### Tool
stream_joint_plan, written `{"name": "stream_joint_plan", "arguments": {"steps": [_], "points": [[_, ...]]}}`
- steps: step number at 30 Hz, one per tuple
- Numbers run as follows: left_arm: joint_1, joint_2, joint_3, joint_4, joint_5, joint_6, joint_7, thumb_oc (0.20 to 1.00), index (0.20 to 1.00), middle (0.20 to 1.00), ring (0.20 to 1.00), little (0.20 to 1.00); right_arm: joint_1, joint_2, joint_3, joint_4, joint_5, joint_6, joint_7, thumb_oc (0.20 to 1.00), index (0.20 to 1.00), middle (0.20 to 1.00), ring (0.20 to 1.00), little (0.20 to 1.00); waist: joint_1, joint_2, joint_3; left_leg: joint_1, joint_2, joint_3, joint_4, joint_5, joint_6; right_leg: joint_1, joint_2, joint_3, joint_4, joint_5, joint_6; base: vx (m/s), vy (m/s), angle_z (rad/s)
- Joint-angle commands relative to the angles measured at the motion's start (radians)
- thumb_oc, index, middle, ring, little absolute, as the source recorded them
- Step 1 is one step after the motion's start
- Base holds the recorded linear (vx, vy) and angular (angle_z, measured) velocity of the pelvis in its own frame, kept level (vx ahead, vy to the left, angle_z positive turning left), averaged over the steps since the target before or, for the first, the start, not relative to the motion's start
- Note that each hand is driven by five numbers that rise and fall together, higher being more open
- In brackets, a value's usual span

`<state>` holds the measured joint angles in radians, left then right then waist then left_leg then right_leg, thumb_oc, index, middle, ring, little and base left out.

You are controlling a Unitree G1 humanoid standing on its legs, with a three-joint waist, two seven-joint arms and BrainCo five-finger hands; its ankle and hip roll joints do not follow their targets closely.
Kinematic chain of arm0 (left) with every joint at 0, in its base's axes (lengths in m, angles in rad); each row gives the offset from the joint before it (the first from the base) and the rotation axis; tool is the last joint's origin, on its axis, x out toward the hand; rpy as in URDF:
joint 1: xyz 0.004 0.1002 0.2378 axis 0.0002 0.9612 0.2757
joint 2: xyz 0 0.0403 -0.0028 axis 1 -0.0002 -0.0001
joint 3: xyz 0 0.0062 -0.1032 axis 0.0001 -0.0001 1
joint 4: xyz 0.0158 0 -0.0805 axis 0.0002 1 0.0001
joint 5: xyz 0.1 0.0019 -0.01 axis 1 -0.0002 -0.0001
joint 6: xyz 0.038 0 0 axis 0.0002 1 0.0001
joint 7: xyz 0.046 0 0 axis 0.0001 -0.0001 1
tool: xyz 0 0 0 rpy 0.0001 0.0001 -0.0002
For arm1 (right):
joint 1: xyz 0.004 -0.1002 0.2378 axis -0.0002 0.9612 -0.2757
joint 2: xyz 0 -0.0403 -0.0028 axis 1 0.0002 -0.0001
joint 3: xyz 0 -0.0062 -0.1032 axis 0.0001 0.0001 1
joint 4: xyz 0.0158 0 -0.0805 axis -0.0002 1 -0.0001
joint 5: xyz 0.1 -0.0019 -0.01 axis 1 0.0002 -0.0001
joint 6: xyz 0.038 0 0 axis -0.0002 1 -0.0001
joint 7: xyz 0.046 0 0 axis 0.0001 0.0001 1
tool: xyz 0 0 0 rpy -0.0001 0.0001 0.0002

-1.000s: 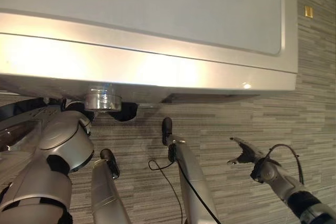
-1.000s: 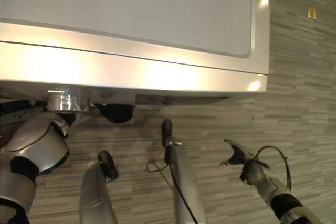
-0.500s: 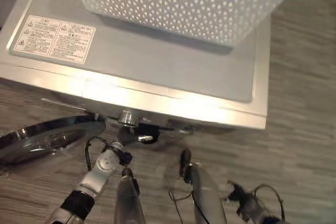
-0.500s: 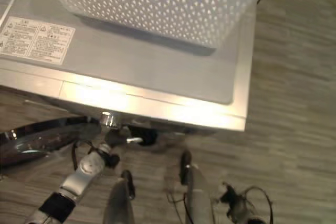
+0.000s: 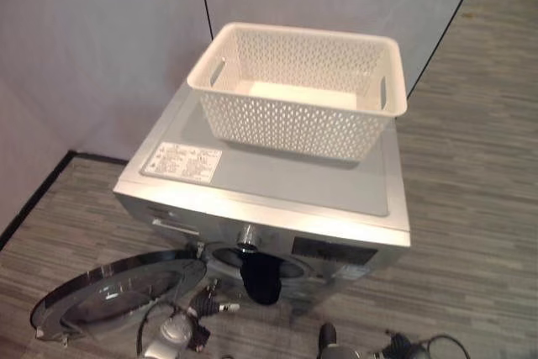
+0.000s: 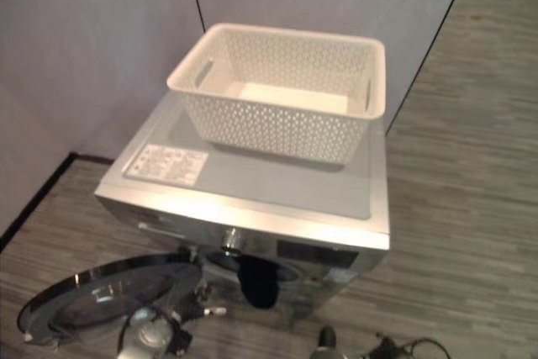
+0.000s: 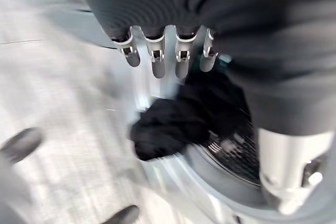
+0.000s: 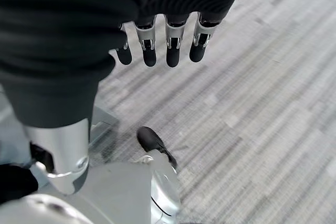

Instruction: Grab the laundry basket,head to the washer,open it,put in the laundry and shut it.

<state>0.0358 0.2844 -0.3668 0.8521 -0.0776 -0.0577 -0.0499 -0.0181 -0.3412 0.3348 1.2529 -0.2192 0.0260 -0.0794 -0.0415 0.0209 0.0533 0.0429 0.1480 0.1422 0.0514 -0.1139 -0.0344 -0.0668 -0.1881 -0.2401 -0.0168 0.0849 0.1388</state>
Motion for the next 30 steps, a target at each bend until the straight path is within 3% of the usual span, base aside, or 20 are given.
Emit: {"name": "stream_joint_plan", "arguments": {"steps": [1, 6, 10, 11, 12, 13, 15, 17, 18, 19, 21, 22, 23, 24, 30], "points": [[-0.067, -0.016, 0.050, 0.099, -0.020, -0.018, 0.058, 1.000, 1.000, 1.000, 1.000, 1.000, -0.033, 0.009, -0.035, 0.059, 0.037, 0.013, 0.009, 1.000, 1.000, 1.000, 1.000, 1.000, -0.003, -0.031, 0.014, -0.068, 0.013, -0.057, -0.047, 0.120, -0.069, 0.078, 0.004, -0.016, 0.075, -0.133, 0.030, 0.13, -0.124, 0.15], [-0.092, -0.088, 0.079, 0.278, 0.018, -0.025, 0.129, 1.000, 1.000, 1.000, 1.000, 1.000, -0.038, 0.036, -0.039, 0.079, 0.089, -0.009, -0.004, 1.000, 1.000, 1.000, 1.000, 1.000, 0.015, -0.039, -0.002, -0.074, 0.052, -0.077, -0.059, 0.149, -0.097, 0.116, 0.054, -0.016, 0.011, -0.146, 0.002, 0.00, -0.138, 0.21], [-0.127, -0.101, 0.035, 0.265, 0.031, -0.032, 0.143, 1.000, 1.000, 1.000, 1.000, 1.000, -0.057, 0.023, -0.017, 0.074, 0.100, -0.016, -0.015, 1.000, 1.000, 1.000, 1.000, 1.000, 0.018, -0.054, 0.052, -0.204, 0.055, -0.089, 0.094, 0.152, -0.103, 0.118, 0.060, -0.043, 0.000, -0.156, -0.027, -0.16, -0.076, 0.35], [-0.139, -0.114, 0.015, 0.218, 0.018, -0.041, 0.142, 1.000, 1.000, 1.000, 1.000, 1.000, -0.081, 0.006, -0.014, 0.088, 0.105, -0.014, -0.024, 1.000, 1.000, 1.000, 1.000, 1.000, -0.008, -0.057, 0.077, -0.234, 0.139, 0.043, 0.218, 0.134, -0.099, 0.117, 0.055, -0.076, -0.025, -0.141, -0.042, -0.22, -0.034, 0.76], [-0.139, -0.114, 0.015, 0.218, 0.018, -0.040, 0.142, 1.000, 1.000, 1.000, 1.000, 1.000, -0.081, 0.006, -0.014, 0.088, 0.105, -0.014, -0.024, 1.000, 1.000, 1.000, 1.000, 1.000, -0.007, -0.056, 0.077, -0.236, 0.140, 0.043, 0.221, 0.133, -0.099, 0.117, 0.056, -0.076, -0.025, -0.141, -0.043, -0.16, 0.014, 0.91], [-0.131, -0.114, 0.008, 0.196, 0.013, -0.045, 0.140, 1.000, 1.000, 1.000, 1.000, 1.000, -0.098, 0.004, -0.002, 0.090, 0.107, -0.015, -0.028, 1.000, 1.000, 1.000, 1.000, 1.000, 0.007, -0.054, 0.084, -0.235, 0.136, -0.004, 0.255, 0.112, -0.104, 0.114, 0.058, -0.062, -0.035, -0.126, -0.038, -0.01, 0.052, 0.70], [-0.115, -0.111, -0.008, 0.155, 0.024, -0.051, 0.133, 1.000, 1.000, 1.000, 1.000, 1.000, -0.119, 0.002, -0.003, 0.091, 0.111, -0.017, -0.028, 1.000, 1.000, 1.000, 1.000, 1.000, 0.031, -0.047, 0.087, -0.212, 0.092, -0.134, 0.294, 0.070, -0.111, 0.104, 0.049, -0.038, -0.051, -0.096, -0.022, 0.02, 0.114, 0.05], [-0.111, -0.116, -0.037, 0.128, 0.042, -0.053, 0.120, 1.000, 1.000, 1.000, 1.000, 1.000, -0.134, 0.000, -0.004, 0.096, 0.114, -0.018, -0.025, 1.000, 1.000, 1.000, 1.000, 1.000, 0.033, -0.028, 0.079, -0.143, 0.068, -0.189, 0.241, 0.009, -0.116, 0.092, 0.039, -0.025, -0.060, -0.075, -0.002, 0.04, 0.171, -0.50], [-0.112, -0.116, -0.037, 0.128, 0.042, -0.053, 0.121, 1.000, 1.000, 1.000, 1.000, 1.000, -0.135, 0.000, -0.005, 0.096, 0.114, -0.018, -0.025, 1.000, 1.000, 1.000, 1.000, 1.000, 0.031, -0.031, 0.077, -0.142, 0.063, -0.189, 0.234, 0.016, -0.114, 0.090, 0.034, -0.025, -0.061, -0.073, -0.001, 0.01, 0.292, -0.32], [-0.122, -0.124, -0.066, 0.112, 0.062, -0.053, 0.100, 1.000, 1.000, 1.000, 1.000, 1.000, -0.145, -0.004, -0.018, 0.112, 0.119, -0.016, -0.022, 1.000, 1.000, 1.000, 1.000, 1.000, 0.018, -0.017, 0.062, -0.099, 0.040, -0.173, 0.176, -0.039, -0.109, 0.062, -0.007, -0.017, -0.063, -0.045, 0.021, -0.04, 0.325, -0.19], [-0.134, -0.125, -0.082, 0.106, 0.072, -0.053, 0.091, 1.000, 1.000, 1.000, 1.000, 1.000, -0.148, -0.006, -0.026, 0.118, 0.118, -0.012, -0.020, 1.000, 1.000, 1.000, 1.000, 1.000, 0.011, -0.014, 0.058, -0.087, 0.028, -0.153, 0.155, -0.048, -0.106, 0.047, -0.036, -0.018, -0.064, -0.025, 0.035, -0.07, 0.392, -0.09], [-0.163, -0.122, -0.129, 0.079, 0.109, -0.054, 0.077, 1.000, 1.000, 1.000, 1.000, 1.000, -0.163, 0.002, -0.027, 0.126, 0.108, 0.001, -0.015, 1.000, 1.000, 1.000, 1.000, 1.000, 0.002, -0.013, 0.050, -0.072, -0.024, -0.131, 0.132, -0.083, -0.082, 0.007, -0.102, -0.016, -0.061, 0.030, 0.066, -0.07, 0.342, -0.08], [-0.164, -0.121, -0.130, 0.079, 0.109, -0.054, 0.076, 1.000, 1.000, 1.000, 1.000, 1.000, -0.164, 0.003, -0.029, 0.126, 0.107, 0.001, -0.015, 1.000, 1.000, 1.000, 1.000, 1.000, 0.005, -0.017, 0.050, -0.072, -0.029, -0.127, 0.131, -0.082, -0.079, 0.004, -0.107, -0.012, -0.061, 0.032, 0.069, -0.14, 0.584, -0.07], [-0.189, -0.124, -0.168, 0.072, 0.134, -0.057, 0.065, 1.000, 1.000, 1.000, 1.000, 1.000, -0.173, 0.016, -0.022, 0.139, 0.089, 0.009, -0.001, 1.000, 1.000, 1.000, 1.000, 1.000, 0.002, -0.018, 0.046, -0.059, -0.067, -0.114, 0.106, -0.100, -0.060, -0.016, -0.156, -0.017, -0.061, 0.067, 0.095, -0.07, 0.261, 0.01], [-0.257, -0.129, -0.213, 0.084, 0.164, -0.056, 0.080, 1.000, 1.000, 1.000, 1.000, 1.000, -0.213, 0.039, -0.009, 0.136, 0.087, 0.012, 0.018, 1.000, 1.000, 1.000, 1.000, 1.000, 0.011, -0.036, 0.055, -0.057, -0.140, -0.097, 0.094, -0.115, -0.010, -0.061, -0.239, -0.028, -0.005, 0.092, 0.112, -0.08, 0.270, -0.11]]}}
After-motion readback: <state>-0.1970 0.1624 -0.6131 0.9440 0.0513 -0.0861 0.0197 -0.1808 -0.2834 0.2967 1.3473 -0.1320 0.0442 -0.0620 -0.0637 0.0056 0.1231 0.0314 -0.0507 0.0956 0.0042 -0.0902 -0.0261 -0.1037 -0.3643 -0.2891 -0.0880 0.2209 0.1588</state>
